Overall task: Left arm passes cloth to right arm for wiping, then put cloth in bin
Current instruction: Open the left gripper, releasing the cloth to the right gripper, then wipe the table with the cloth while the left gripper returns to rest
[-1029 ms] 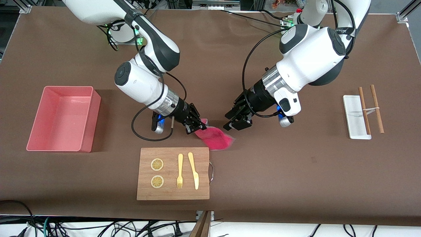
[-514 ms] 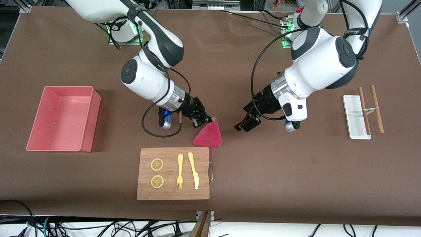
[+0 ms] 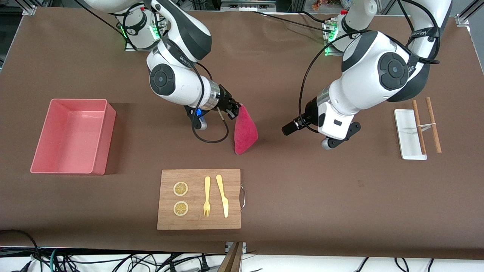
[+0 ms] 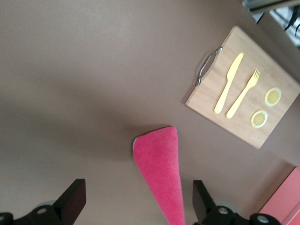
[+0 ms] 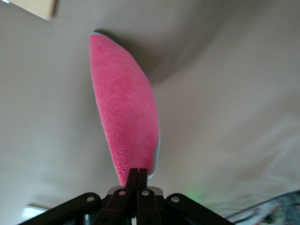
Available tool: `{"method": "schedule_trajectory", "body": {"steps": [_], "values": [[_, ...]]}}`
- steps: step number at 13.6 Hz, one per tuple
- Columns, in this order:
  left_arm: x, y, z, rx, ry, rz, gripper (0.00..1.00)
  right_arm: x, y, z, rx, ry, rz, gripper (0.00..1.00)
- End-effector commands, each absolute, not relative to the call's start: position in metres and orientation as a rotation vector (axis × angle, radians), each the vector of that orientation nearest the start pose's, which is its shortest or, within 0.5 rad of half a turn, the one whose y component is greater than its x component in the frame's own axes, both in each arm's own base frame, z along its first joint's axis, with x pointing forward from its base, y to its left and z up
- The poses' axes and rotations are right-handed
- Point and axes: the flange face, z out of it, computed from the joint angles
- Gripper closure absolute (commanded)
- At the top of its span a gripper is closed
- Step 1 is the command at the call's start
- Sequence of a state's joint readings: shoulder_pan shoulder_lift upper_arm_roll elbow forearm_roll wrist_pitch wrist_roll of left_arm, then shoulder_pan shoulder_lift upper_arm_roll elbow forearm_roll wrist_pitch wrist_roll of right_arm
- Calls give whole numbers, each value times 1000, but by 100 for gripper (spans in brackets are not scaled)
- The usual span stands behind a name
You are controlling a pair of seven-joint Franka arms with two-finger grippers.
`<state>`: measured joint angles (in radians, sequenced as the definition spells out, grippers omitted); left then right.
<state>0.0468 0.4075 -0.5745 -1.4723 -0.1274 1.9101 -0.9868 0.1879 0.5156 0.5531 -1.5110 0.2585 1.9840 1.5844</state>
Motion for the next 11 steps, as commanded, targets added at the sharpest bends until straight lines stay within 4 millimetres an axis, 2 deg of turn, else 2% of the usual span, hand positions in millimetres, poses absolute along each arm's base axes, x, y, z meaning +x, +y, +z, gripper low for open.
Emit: {"method": "schedule_trajectory", "body": {"steps": [1,2,5,8,9,10,11], "values": [[602,-287,490,-3318,-655,255,0,527,408,418,-2656,1241,739,100],[600,-284,489,-3320,-543,247,0,523,402,411,-2718,1193,772,100],[592,-268,504,-3253,-440,175,0,518,378,370,-2886,1105,771,100],[568,-243,516,-3164,-34,252,0,538,328,336,-2964,991,770,100],[561,-228,516,-3117,121,288,0,548,307,331,-2980,956,769,100],[557,-222,518,-3087,316,309,0,557,287,327,-2999,909,773,100],[556,-216,520,-3063,406,320,0,567,263,323,-3019,863,768,100]]}}
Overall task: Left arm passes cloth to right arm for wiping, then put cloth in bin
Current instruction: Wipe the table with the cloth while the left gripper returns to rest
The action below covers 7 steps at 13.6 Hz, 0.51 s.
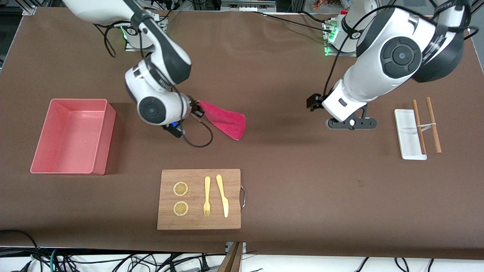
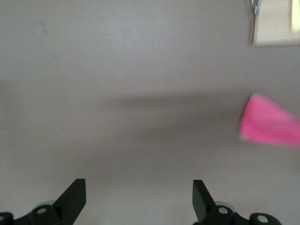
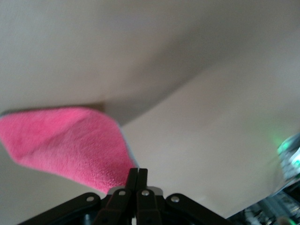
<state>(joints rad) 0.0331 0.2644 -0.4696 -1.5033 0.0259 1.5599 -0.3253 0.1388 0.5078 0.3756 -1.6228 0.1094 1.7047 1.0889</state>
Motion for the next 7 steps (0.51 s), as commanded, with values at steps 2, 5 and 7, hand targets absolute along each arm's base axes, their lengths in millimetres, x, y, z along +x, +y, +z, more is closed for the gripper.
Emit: {"method": "schedule_trajectory", "body": {"steps": [2,5,7], "values": [[553,-215,521,-3046,471,346,0,583,214,313,-3049,770,790,100],[548,-227,524,-3012,603,339,0,602,137,307,-3075,600,803,100],[543,-236,523,-2993,722,359,0,609,99,305,-3117,485,793,100]]}}
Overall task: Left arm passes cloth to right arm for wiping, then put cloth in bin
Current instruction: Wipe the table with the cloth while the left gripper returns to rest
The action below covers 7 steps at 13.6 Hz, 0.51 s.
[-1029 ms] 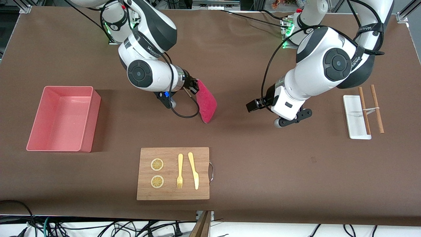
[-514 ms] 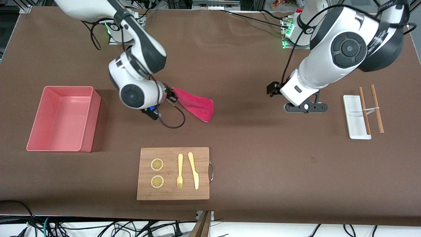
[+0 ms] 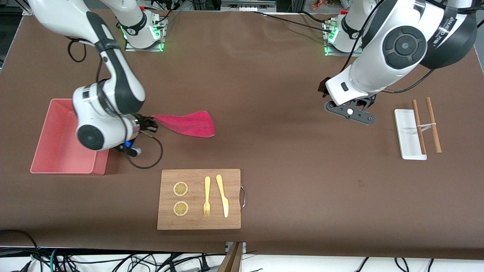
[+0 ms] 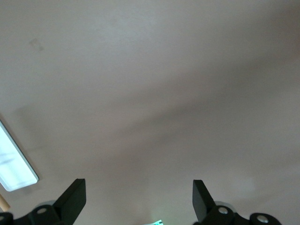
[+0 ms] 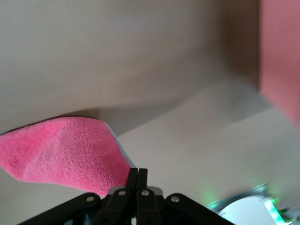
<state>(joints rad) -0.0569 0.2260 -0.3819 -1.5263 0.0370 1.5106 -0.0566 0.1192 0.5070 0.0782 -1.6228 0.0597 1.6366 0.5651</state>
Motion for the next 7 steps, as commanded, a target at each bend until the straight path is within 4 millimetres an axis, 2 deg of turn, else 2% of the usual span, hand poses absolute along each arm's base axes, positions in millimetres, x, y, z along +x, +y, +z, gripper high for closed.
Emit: {"method": "schedule_trajectory", "body": {"steps": [1,2,3,5,7], "values": [[535,-242,523,-2972,790,402,0,612,83,306,-3132,440,788,100],[525,-253,526,-2949,842,421,0,613,73,306,-3145,396,784,100],[521,-255,536,-2947,848,395,0,615,63,306,-3169,352,775,100],[520,-250,552,-2954,833,341,0,621,53,308,-3244,243,733,100],[527,-235,555,-2965,772,319,0,624,54,305,-3265,249,699,100]]}}
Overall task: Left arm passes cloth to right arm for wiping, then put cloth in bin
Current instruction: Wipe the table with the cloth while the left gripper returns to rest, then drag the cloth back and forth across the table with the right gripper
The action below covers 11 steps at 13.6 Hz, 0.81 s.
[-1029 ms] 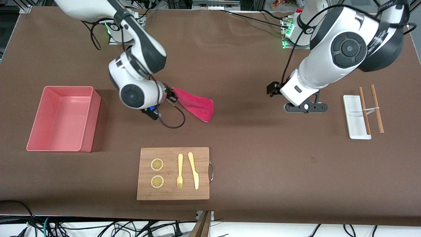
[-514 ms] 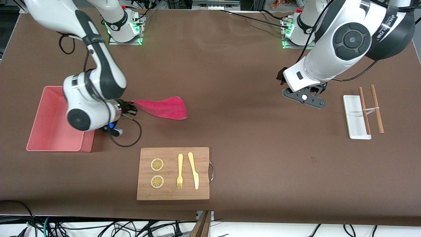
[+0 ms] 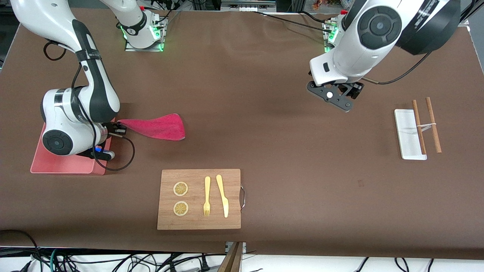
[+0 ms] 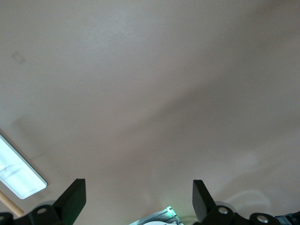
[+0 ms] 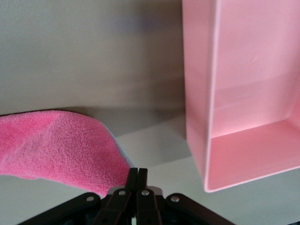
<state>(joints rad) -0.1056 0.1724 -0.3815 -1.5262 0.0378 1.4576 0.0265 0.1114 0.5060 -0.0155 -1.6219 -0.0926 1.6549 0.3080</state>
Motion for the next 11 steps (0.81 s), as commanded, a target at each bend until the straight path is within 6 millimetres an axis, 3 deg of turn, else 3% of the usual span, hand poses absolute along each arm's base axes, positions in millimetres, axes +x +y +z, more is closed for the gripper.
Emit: {"method": "schedule_trajectory", "body": {"steps": [1,2,5,7,11], "values": [[533,-226,553,-2971,745,318,0,625,64,301,-3259,244,687,100],[538,-213,553,-2979,715,313,0,626,69,298,-3259,277,667,100],[544,-184,571,-3001,630,211,0,625,119,291,-3239,401,595,100],[556,-156,570,-3016,545,156,0,620,156,284,-3190,514,576,100],[567,-125,564,-3032,436,131,0,607,239,280,-3065,702,510,100]]}}
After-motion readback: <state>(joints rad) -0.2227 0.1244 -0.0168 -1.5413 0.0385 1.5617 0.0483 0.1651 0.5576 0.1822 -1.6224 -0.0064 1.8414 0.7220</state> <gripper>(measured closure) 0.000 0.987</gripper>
